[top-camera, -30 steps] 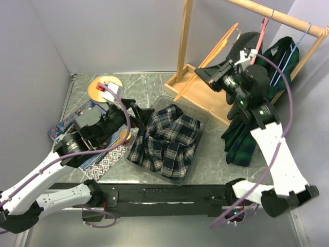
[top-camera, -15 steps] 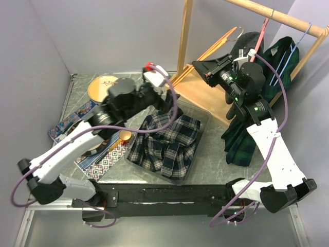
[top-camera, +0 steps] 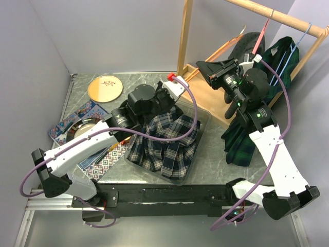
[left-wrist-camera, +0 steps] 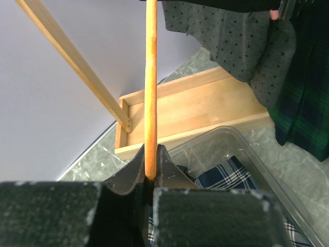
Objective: Remove the skirt from the hanger
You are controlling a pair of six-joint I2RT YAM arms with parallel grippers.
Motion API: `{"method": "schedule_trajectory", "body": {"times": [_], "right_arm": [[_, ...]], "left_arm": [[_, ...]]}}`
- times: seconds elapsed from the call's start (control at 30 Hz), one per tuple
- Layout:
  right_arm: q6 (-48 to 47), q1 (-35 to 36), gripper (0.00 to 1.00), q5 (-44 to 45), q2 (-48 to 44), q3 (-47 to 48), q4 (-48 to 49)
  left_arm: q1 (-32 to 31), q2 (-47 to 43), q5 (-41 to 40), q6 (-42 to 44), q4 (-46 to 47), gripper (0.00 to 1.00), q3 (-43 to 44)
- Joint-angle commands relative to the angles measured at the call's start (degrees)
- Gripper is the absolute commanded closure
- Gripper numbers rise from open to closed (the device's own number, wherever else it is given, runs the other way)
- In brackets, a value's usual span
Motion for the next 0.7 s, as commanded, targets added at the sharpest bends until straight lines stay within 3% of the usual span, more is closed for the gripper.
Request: {"method": "schedule_trajectory", "body": {"times": [0.0, 0.13, 0.17, 0.2, 0.23, 0.33, 0.47, 0.57, 0.67], "right_arm": [[1.23, 0.45, 1.00, -3.55, -1.84, -2.47, 5.70], [0.80, 0.45, 1.00, -3.56, -2.02, -1.70, 4.06], [0.71, 0.45, 1.00, -3.12, -2.10, -1.51, 2.92], [0.80, 0.45, 1.00, -2.85, -2.63, -1.69, 2.99], [1.32, 0.45, 1.00, -2.68, -2.98, -2.21, 3.25], [1.59, 0.53, 1.00, -3.02, -3.60, -2.13, 3.17], [3.60, 0.54, 1.00, -4.08, -3.68, -3.62, 5.97], [4.05, 0.62, 1.00, -4.26, -3.25, -3.45, 5.20], [4.40, 0.53, 1.00, -5.49, -3.07, -3.88, 6.06]], "left_arm": [[-1.50, -1.32, -1.40, 0.84, 7.96, 0.99, 0.54], [-1.50, -0.97, -1.40, -0.39, 5.68, 0.96, 2.12], [-1.50, -0.97, -1.75, -1.26, 5.24, 0.83, 2.21], [-1.59, -1.75, -1.93, -1.44, 5.15, 0.62, 1.60], [-1.50, -2.28, -1.67, -1.36, 5.85, 0.30, 0.81], [-1.76, -4.48, -0.97, -0.13, 10.49, 0.20, -2.88], [-1.85, -3.44, 0.53, 4.61, 14.47, 0.25, -2.64], [-1.94, 0.16, 0.18, 6.81, 11.66, 0.41, 1.84], [-2.38, 1.75, 0.27, 7.95, 12.00, 0.71, 2.13]]}}
